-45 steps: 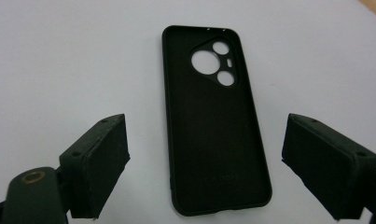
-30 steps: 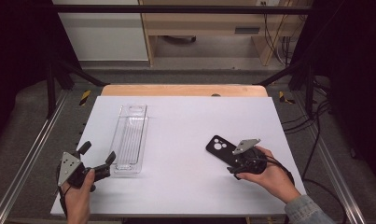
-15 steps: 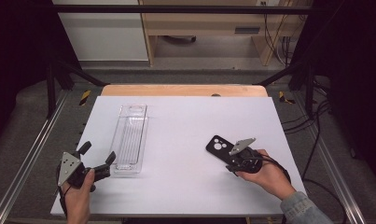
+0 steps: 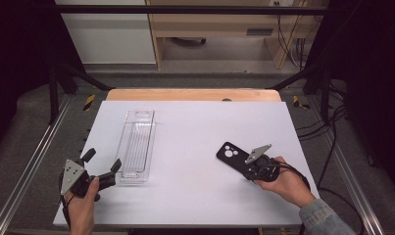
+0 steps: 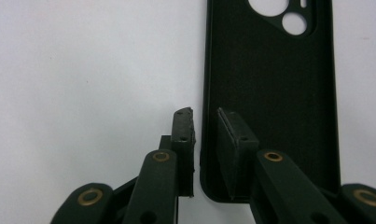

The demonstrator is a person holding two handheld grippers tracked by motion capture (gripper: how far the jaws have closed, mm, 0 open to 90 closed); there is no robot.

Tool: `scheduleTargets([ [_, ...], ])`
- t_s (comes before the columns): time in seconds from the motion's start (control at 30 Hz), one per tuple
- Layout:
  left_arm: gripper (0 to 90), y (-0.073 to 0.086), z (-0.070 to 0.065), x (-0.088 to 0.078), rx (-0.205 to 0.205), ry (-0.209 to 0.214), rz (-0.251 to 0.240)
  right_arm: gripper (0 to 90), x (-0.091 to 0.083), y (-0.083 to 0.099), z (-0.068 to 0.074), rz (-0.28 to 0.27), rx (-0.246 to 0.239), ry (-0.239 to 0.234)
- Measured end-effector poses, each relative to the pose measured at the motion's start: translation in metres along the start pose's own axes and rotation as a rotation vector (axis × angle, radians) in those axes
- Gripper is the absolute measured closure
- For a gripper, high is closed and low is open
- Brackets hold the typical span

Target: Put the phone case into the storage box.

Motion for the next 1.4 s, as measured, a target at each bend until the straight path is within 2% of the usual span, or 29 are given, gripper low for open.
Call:
scheduleTargets([
  [0.3, 0.3, 0.0007, -0.0003, 0.0006, -0.002, 0.004, 0.002, 83.8, 0.0033, 0.0012, -0.0021, 0.044, 0.003, -0.013],
  [0.57, 0.3, 0.0014, -0.0011, 0.0014, 0.005, 0.008, 0.010, 86.0, 0.0046, -0.0006, -0.0035, 0.067, -0.005, -0.023],
  [0.93, 0.3, 0.0016, -0.0022, 0.0022, 0.005, 0.012, 0.013, 84.7, 0.0074, -0.0045, -0.0038, 0.117, -0.003, -0.023],
  [1.03, 0.3, 0.0018, -0.0020, 0.0021, 0.003, 0.010, 0.013, 78.5, 0.0078, -0.0054, -0.0029, 0.116, 0.000, -0.026],
  [1.13, 0.3, 0.0019, -0.0015, 0.0021, 0.001, 0.009, 0.013, 79.3, 0.0081, -0.0056, -0.0008, 0.118, -0.022, -0.001],
  [1.17, 0.3, 0.0018, -0.0016, 0.0022, 0.000, 0.010, 0.013, 83.6, 0.0082, -0.0060, -0.0010, 0.120, -0.032, 0.012],
  [1.3, 0.3, 0.0018, -0.0020, 0.0018, 0.001, 0.010, 0.013, 87.8, 0.0085, -0.0066, -0.0013, 0.123, -0.015, 0.005],
  [1.4, 0.4, 0.0010, -0.0008, -0.0001, -0.008, 0.011, 0.006, 88.4, 0.0065, -0.0070, -0.0029, 0.090, -0.021, 0.035],
])
Point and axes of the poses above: each handheld gripper's, and its own axes: x roughly forward along the jaws, y roughly out of its underside, z roughly to its left, the point moved 5 cm from there along x, roughly forward along the jaws, and after that the axes turned 7 degrees about x, right-handed, at the moved point
